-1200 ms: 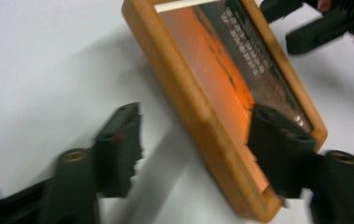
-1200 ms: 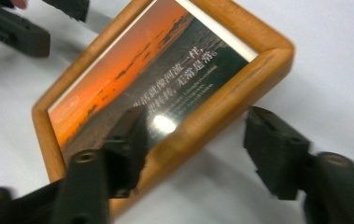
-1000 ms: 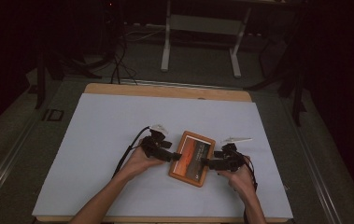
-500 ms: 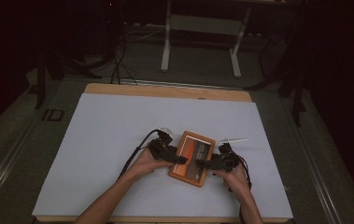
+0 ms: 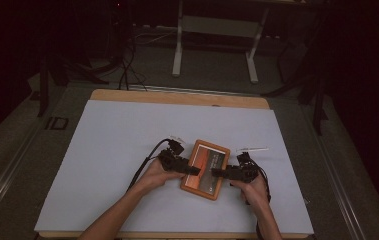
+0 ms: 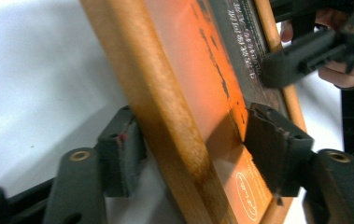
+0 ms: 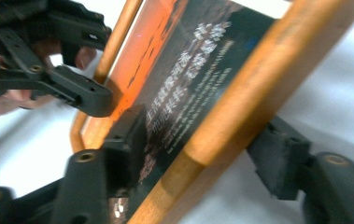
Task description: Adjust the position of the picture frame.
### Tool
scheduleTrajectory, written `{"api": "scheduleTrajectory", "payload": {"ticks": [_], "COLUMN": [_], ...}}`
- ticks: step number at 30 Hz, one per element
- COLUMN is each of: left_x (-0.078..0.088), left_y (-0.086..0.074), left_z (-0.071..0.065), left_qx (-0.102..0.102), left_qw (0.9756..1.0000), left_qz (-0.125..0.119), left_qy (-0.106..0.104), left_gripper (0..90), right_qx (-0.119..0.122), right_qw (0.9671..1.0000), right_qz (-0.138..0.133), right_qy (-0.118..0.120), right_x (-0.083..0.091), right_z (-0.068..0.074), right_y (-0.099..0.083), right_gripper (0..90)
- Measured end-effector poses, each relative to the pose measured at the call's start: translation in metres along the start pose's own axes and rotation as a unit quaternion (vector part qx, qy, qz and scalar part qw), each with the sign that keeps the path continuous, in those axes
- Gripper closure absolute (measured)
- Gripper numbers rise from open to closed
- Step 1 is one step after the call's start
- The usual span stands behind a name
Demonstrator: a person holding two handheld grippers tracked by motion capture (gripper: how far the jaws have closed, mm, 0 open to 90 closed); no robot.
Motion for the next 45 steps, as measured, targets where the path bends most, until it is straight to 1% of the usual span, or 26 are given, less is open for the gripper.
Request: {"api": "scheduleTrajectory", "payload": {"ticks": [1,4,7,8,9,11,12,14,18,20,23,26,27,30,31,34,36,41,45], "left_x": [0.004,0.014,0.028,0.033,0.037,0.041,0.043,0.045,0.049,0.051,0.056,0.063,0.065,0.071,0.071,0.078,0.083,0.089,0.091], "left_y": [0.000,0.000,-0.002,-0.003,-0.003,-0.004,-0.005,-0.006,-0.011,-0.012,-0.013,-0.014,-0.015,-0.020,-0.020,-0.026,-0.030,-0.038,-0.043], "left_z": [-0.002,-0.007,-0.011,-0.011,-0.012,-0.017,-0.018,-0.021,-0.022,-0.022,-0.024,-0.024,-0.024,-0.023,-0.023,-0.022,-0.020,-0.014,-0.009], "left_qx": [-0.009,-0.013,-0.018,-0.022,-0.023,-0.032,-0.034,-0.030,-0.013,-0.008,-0.014,-0.006,-0.002,0.008,0.008,0.026,0.034,0.056,0.075], "left_qw": [0.9999,0.9995,0.9987,0.9981,0.9980,0.9969,0.9967,0.9966,0.9967,0.9962,0.9948,0.9945,0.9943,0.9937,0.9937,0.9929,0.9923,0.9911,0.9899], "left_qz": [-0.001,-0.010,-0.024,-0.026,-0.027,-0.028,-0.029,-0.036,-0.053,-0.063,-0.076,-0.082,-0.085,-0.089,-0.089,-0.093,-0.094,-0.095,-0.094], "left_qy": [0.007,0.026,0.042,0.050,0.053,0.066,0.068,0.068,0.060,0.059,0.066,0.064,0.063,0.068,0.068,0.070,0.073,0.074,0.076], "left_gripper": [42.5,47.1,55.1,58.5,61.3,62.1,62.3,63.1,64.9,65.5,66.6,67.6,67.7,67.8,67.8,68.0,68.0,68.0,68.0], "right_qx": [0.001,0.011,0.018,0.019,0.021,0.017,0.018,0.025,0.037,0.043,0.047,0.059,0.058,0.058,0.058,0.056,0.054,0.050,0.039], "right_qw": [1.0000,0.9997,0.9993,0.9992,0.9990,0.9983,0.9983,0.9982,0.9975,0.9971,0.9960,0.9953,0.9952,0.9949,0.9949,0.9945,0.9942,0.9943,0.9947], "right_qz": [-0.004,-0.016,-0.026,-0.027,-0.030,-0.038,-0.037,-0.038,-0.043,-0.045,-0.053,-0.054,-0.054,-0.053,-0.053,-0.048,-0.047,-0.041,-0.030], "right_qy": [0.005,0.012,0.020,0.023,0.026,0.041,0.041,0.039,0.042,0.043,0.055,0.055,0.058,0.063,0.063,0.074,0.080,0.085,0.090], "right_x": [0.002,0.007,0.010,0.011,0.012,0.013,0.014,0.015,0.017,0.019,0.021,0.021,0.020,0.015,0.015,0.008,0.003,-0.009,-0.019], "right_z": [0.001,0.006,0.011,0.013,0.013,0.016,0.018,0.021,0.028,0.031,0.036,0.041,0.042,0.046,0.046,0.050,0.052,0.058,0.058], "right_y": [0.001,0.004,0.008,0.009,0.010,0.013,0.014,0.016,0.018,0.019,0.021,0.023,0.024,0.026,0.026,0.028,0.030,0.033,0.035], "right_gripper": [44.4,48.6,52.1,53.2,54.2,57.0,57.0,57.6,59.3,60.4,61.5,61.2,61.3,61.2,61.2,61.1,61.2,61.0,61.0]}}
Point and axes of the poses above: each handheld gripper's, and its own axes: x roughly backward along the jaws, y roughly out of its top, z roughly to its left, the point moved 4 cm from there along -x, roughly forward along the jaws, and after that the axes turned 4 degrees about -x, right-handed, at the moved point
